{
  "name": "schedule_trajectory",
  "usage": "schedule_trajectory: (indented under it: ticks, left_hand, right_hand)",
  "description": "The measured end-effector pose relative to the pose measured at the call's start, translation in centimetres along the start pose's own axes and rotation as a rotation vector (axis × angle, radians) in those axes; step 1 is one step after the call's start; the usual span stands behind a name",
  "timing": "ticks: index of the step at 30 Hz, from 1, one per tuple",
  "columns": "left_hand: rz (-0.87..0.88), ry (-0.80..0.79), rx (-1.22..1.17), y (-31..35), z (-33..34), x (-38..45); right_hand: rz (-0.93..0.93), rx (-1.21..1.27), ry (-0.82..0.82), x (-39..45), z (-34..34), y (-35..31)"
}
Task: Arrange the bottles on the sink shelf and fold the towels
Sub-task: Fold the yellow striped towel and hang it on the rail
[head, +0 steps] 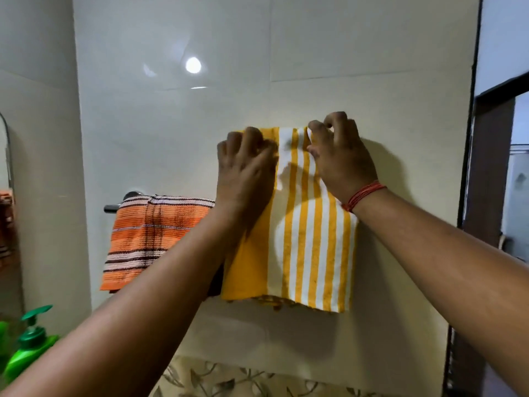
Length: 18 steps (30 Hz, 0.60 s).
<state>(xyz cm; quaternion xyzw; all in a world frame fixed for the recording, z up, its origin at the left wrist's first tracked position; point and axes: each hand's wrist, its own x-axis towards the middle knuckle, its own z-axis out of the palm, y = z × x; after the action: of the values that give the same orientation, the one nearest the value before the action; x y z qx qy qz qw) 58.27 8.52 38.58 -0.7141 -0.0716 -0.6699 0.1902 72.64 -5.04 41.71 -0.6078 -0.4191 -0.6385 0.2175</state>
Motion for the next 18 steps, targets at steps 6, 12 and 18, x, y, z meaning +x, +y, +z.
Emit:
schedule_trajectory:
  ticks: [6, 12, 18]
  left_hand:
    - [0.171, -0.510, -0.092, 0.2, -1.9, -0.9]
    - [0.158, -0.650, 0.002, -0.8, -1.9, -4.4]
    - [0.266, -0.641, 0.021, -1.1, -1.4, -4.4]
  right_hand:
    - [-0.192, -0.283, -0.078, -0.3, -1.1, 0.0]
    - [-0.650, -0.340, -0.214, 0.3, -2.6, -1.2]
    - [-0.658, -0.294, -0.471, 1.1, -3.8, -3.8]
